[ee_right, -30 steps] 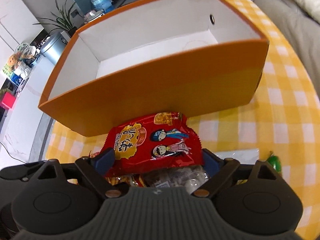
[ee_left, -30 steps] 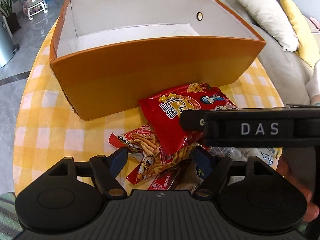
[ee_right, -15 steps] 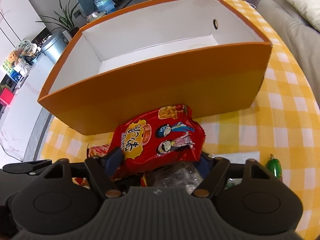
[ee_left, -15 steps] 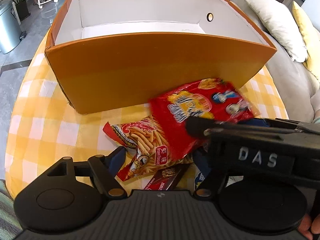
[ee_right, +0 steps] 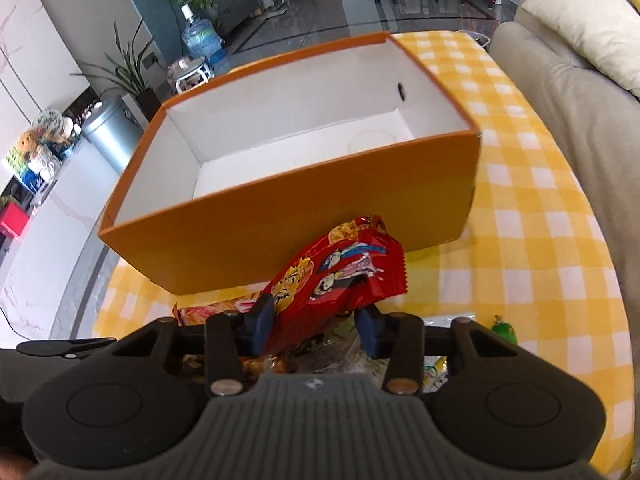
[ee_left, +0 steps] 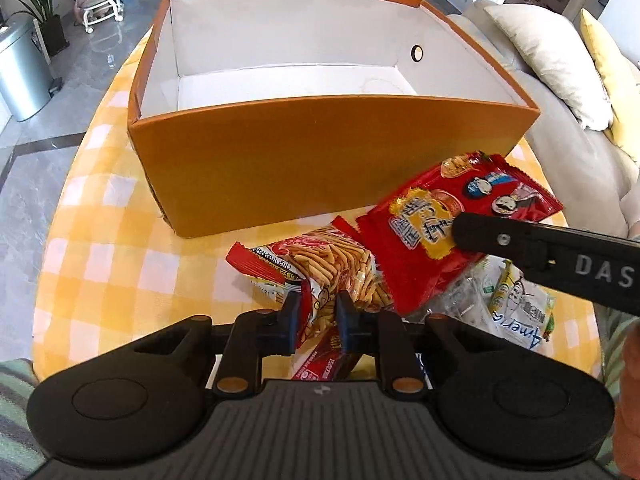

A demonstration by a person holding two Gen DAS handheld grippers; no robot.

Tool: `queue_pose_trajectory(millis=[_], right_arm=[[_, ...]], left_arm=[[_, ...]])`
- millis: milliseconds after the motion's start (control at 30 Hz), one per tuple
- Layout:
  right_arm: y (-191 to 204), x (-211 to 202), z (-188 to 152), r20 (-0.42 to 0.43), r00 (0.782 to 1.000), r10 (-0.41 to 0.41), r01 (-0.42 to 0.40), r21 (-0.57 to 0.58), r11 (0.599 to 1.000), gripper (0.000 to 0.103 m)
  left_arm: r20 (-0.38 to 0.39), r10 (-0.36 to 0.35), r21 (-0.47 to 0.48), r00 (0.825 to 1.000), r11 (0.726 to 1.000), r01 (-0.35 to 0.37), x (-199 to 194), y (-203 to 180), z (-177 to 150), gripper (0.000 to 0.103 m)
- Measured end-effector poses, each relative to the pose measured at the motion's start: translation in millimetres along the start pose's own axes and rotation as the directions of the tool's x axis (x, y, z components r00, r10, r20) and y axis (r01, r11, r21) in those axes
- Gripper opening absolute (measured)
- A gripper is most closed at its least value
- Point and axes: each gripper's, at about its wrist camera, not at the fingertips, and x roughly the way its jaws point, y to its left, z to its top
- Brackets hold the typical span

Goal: Organize snacks
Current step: 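Grasp and lift both red snack bags with both tools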

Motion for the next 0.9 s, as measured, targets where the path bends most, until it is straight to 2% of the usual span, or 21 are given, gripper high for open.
queue_pose_trajectory(millis=[167,233,267,300,567,900], right_arm=[[-6.6,-12.6,-2.5,0.006,1.000,-0.013,0.013,0.009,1.000,0.035],[-10.1,-17.2,-4.9,0.011,1.000,-0.008,0.008,0.020,1.000,0.033],[-12.5,-20.2,-5.5,0.013,1.000,-0.002,0.002,0.029,1.000,0.026],[-15.0,-22.7,-5.9,0.014,1.000,0.002,-0.003,0.036,0.999,0.025],[-26.4,-42.7,-11.7,0.037,0.998,0.054,-0.057,0.083,0.995,0.024],[-18.0,-67.4,-17.2,0.072,0.996,0.051,-0.054,0.050,0.997,0.023]], left_arm=[[0.016,0.001,0.003,1.000,1.000,-0.001,-6.6,-0.2,-3.8,0.015],[0.029,-0.003,0.014,1.000,1.000,0.003,-11.1,-2.4,-4.2,0.010],[0.035,-0.001,0.018,0.999,1.000,0.001,-14.5,-2.2,-5.7,0.010],[0.041,0.000,0.023,0.999,1.000,-0.001,-17.3,-2.7,-6.4,0.009],[0.094,-0.007,0.025,0.996,1.000,0.005,-37.5,-5.0,-11.9,0.009],[0.190,-0.042,0.012,0.981,0.999,0.040,-74.6,-4.3,-16.8,0.008]])
